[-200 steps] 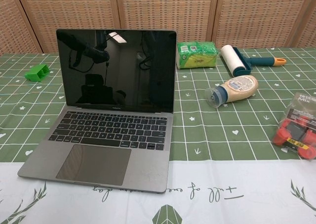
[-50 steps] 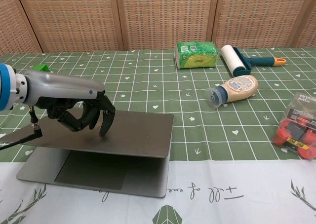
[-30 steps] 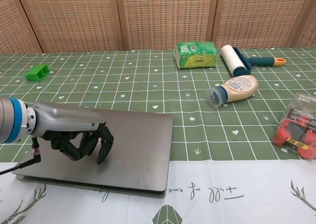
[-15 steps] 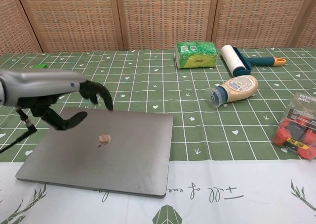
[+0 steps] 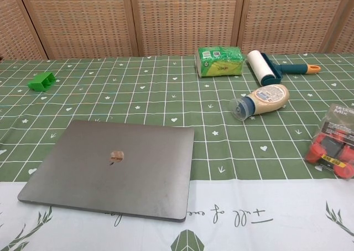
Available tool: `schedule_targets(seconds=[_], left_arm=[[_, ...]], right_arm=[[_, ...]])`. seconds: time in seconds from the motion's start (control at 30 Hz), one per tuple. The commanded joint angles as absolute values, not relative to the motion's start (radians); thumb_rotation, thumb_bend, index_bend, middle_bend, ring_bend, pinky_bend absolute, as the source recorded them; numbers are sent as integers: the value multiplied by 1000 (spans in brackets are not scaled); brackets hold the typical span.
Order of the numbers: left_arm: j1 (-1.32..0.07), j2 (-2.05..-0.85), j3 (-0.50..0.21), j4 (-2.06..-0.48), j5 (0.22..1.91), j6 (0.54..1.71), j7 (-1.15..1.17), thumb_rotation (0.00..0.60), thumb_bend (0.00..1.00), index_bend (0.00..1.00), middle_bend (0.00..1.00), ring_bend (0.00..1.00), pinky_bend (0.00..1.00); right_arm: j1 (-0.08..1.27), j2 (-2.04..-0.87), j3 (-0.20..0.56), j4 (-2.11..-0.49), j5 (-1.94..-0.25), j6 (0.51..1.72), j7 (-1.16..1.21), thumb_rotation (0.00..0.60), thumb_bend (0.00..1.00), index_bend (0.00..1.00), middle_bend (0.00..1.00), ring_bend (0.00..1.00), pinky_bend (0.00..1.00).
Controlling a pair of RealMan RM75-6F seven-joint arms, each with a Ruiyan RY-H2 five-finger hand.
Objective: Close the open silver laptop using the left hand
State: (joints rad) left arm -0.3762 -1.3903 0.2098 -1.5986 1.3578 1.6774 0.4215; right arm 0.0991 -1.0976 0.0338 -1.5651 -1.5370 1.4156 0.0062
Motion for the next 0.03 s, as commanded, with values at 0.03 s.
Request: schedule_targets(seconds=[0.03], left_arm=[[-294,-1425,222,-1517,1391,1709,353,600,104,0,0,0,0]], right_arm=[[102,-1104,33,-1560,-1534,1410,-2,600,34,0,0,0,0]])
